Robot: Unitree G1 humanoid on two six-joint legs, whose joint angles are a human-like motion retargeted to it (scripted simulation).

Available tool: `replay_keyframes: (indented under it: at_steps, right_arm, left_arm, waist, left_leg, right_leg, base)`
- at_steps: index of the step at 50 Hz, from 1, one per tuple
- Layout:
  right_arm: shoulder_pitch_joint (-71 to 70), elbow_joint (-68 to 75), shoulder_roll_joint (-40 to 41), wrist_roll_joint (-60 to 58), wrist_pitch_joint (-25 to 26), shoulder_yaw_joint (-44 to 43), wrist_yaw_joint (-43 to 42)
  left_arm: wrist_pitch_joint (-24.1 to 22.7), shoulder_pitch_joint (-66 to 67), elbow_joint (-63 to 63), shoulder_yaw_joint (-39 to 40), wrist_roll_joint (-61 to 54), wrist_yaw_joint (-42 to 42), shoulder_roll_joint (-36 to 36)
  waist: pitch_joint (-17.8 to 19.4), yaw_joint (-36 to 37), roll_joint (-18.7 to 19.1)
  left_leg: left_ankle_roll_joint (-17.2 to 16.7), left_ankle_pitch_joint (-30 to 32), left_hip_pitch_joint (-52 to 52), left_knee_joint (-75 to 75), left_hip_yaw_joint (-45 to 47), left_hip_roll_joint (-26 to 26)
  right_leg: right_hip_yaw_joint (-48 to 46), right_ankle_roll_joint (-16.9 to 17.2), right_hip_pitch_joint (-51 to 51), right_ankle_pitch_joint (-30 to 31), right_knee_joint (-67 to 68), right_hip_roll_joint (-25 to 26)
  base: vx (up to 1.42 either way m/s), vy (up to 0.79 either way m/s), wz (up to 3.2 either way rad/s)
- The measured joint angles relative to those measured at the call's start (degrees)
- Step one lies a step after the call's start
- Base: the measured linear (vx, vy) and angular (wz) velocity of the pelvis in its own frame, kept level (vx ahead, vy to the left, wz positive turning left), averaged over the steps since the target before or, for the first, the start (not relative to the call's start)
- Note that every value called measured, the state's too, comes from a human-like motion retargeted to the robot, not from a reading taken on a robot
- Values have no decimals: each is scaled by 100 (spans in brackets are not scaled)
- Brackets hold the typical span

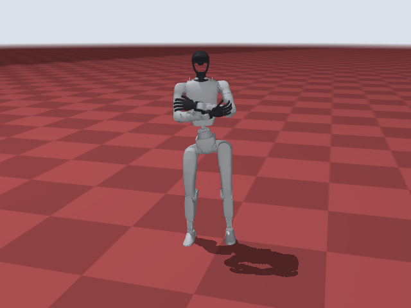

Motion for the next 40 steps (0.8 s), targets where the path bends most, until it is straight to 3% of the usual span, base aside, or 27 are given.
replay_keyframes:
  at_steps: [5,10,15,19,22,27,30,35,40]
  right_arm:
    - [-56,74,7,-13,-93,-38,-2]
    - [-62,101,22,23,-186,-44,39]
    - [-45,101,16,143,-185,-69,10]
    - [77,88,14,291,-157,-97,-20]
    - [223,67,6,359,-156,-111,47]
    - [401,22,-15,276,-121,-166,141]
    - [447,-5,-33,305,-80,-217,76]
    - [453,-30,-71,357,-178,-238,40]
    - [450,-6,-78,397,-341,-210,8]
  left_arm:
    - [-65,-135,27,12,-154,89,-20]
    - [-148,-175,51,-11,-120,-21,-41]
    - [-117,-217,71,-13,-145,-105,-59]
    - [-57,-159,61,-22,-225,-128,-81]
    - [-71,-47,58,-41,-269,-191,-114]
    - [-82,79,79,-122,-287,-164,-178]
    - [-28,77,65,-171,-281,-62,-189]
    - [-76,3,54,-233,-200,-18,-197]
    - [-241,-57,74,-307,-260,20,-216]
  waist:
    - [201,215,373]
    - [246,248,497]
    - [140,268,481]
    - [20,248,517]
    - [-64,211,618]
    - [-301,164,740]
    - [-310,103,796]
    - [-218,-104,907]
    - [-79,-399,893]
  left_leg:
    - [-438,398,158,-1772,901,401]
    - [-933,117,186,-2456,2120,553]
    - [-976,51,349,-2456,2638,659]
    - [-879,327,672,-2441,2426,760]
    - [-857,286,918,-2312,2129,903]
    - [-801,-104,985,-1993,1602,1068]
    - [-806,-326,1046,-1820,1236,1048]
    - [-817,-560,1203,-1672,457,878]
    - [-858,-663,1417,-1672,-503,530]
  right_leg:
    - [-44,-67,437,-293,82,451]
    - [-168,-164,917,-542,126,650]
    - [-212,-331,1326,-623,167,760]
    - [-232,-504,1545,-407,529,878]
    - [-285,-617,1441,126,1348,973]
    - [-403,-507,173,1221,3881,933]
    - [-547,-568,-447,1271,4790,814]
    - [-811,-880,-964,653,4544,678]
    - [-642,-850,-991,503,2649,724]
  base:
    - [39,0,-23]
    - [43,6,-2]
    - [47,11,0]
    - [51,17,16]
    - [52,22,40]
    - [45,22,63]
    - [40,19,104]
    - [36,14,146]
    - [34,6,187]
